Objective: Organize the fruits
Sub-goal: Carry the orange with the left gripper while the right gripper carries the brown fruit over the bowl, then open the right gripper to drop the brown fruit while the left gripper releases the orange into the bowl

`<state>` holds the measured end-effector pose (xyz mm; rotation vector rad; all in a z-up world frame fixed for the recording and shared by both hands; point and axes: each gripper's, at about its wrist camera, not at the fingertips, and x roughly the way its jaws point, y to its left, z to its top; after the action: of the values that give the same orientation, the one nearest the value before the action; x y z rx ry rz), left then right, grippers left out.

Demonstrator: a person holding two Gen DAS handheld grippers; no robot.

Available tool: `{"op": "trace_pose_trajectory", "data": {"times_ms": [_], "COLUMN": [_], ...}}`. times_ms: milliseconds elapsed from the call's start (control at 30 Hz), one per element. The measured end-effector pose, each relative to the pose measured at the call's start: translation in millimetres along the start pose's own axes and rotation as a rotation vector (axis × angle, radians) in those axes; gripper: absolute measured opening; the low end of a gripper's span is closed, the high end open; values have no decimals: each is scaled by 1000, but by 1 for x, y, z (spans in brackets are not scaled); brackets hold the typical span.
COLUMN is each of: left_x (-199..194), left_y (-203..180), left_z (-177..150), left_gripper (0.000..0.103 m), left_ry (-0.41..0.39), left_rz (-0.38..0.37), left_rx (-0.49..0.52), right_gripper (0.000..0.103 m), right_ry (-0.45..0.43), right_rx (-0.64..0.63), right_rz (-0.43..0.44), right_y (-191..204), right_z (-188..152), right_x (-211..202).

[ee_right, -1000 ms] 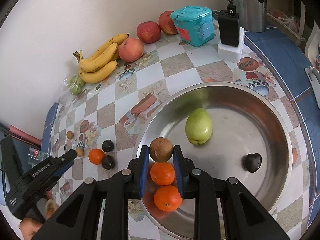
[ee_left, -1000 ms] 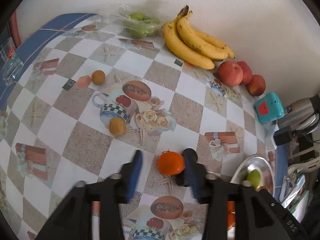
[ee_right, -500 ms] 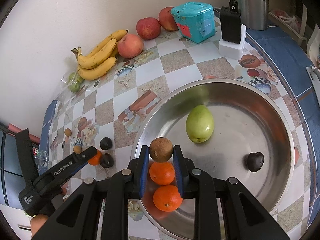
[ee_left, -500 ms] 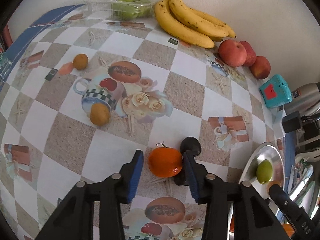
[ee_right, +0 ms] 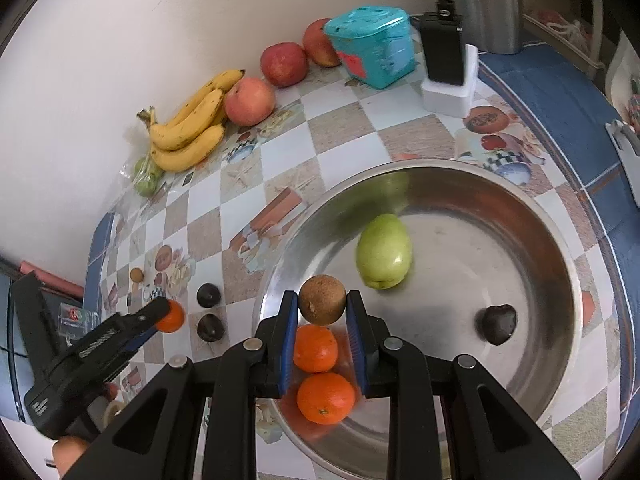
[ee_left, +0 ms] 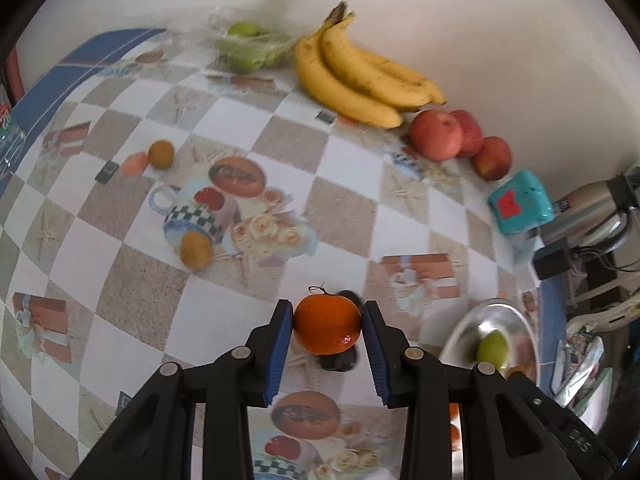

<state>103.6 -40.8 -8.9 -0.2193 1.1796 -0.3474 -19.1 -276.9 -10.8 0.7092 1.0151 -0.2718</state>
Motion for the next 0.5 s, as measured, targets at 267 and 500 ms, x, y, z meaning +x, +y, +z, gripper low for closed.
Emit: {"op": "trace_pose_trajectory", "data": {"times_ms": [267, 500], "left_x": [-11, 6], "left_y": [-51, -111], "left_z": [-11, -31], "left_gripper": [38, 38], "left_ry": [-5, 40], "left_rz": [-67, -87], "left_rx": [121, 276], "right_gripper": [25, 25], "right_ry": [-23, -33], "right_rx": [59, 115], "right_rz": [-73, -158], "right_y": [-29, -60], "right_z": [6, 8], "right_x": [-10, -13]}}
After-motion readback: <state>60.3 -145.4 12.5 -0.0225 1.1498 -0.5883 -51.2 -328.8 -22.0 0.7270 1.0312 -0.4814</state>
